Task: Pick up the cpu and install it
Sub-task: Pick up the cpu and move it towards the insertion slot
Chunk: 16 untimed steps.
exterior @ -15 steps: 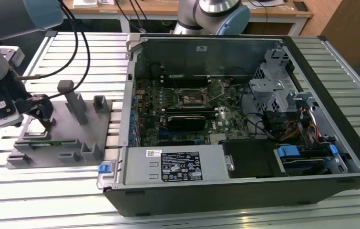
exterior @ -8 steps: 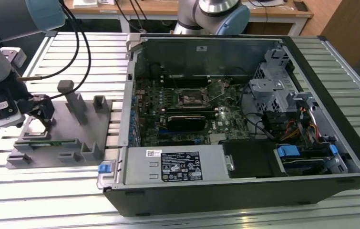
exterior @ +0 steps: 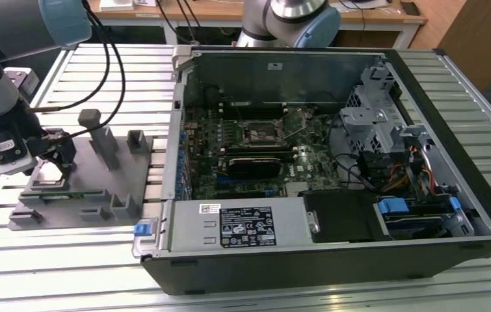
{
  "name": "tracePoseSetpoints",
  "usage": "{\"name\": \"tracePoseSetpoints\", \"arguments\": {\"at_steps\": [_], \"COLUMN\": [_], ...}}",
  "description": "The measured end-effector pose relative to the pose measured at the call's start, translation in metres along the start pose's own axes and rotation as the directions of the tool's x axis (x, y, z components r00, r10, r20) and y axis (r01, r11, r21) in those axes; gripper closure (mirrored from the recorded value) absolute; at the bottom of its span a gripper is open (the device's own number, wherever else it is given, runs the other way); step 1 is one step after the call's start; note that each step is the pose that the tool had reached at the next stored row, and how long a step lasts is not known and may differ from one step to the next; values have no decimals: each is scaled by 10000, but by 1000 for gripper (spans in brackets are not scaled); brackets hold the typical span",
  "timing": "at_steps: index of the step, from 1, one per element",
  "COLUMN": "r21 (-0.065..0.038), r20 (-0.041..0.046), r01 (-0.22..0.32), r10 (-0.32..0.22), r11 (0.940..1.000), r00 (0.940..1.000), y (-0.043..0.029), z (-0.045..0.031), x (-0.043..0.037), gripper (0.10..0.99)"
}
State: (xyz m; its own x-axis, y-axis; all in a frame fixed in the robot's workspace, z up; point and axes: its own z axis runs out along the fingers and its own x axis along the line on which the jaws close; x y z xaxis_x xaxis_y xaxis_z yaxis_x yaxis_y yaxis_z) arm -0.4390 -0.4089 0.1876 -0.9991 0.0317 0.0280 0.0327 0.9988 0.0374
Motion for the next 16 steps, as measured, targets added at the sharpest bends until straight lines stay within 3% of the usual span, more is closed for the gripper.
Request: {"name": "tracePoseSetpoints", "arguments": {"at_steps": [5,6,12,16], "r21": [0,2,25,25], "r20": [20,44,170,174], "r01": [1,2,20,25], "r10": [-1,-2,-20,-26], "r11": [10000,10000,10000,10000], "r00": [10000,10000,9999,9998], "y": [4,5,5,5], "z": [7,8,10,11], "x": [0,0,5,12], "gripper": [388,455,455,455]}}
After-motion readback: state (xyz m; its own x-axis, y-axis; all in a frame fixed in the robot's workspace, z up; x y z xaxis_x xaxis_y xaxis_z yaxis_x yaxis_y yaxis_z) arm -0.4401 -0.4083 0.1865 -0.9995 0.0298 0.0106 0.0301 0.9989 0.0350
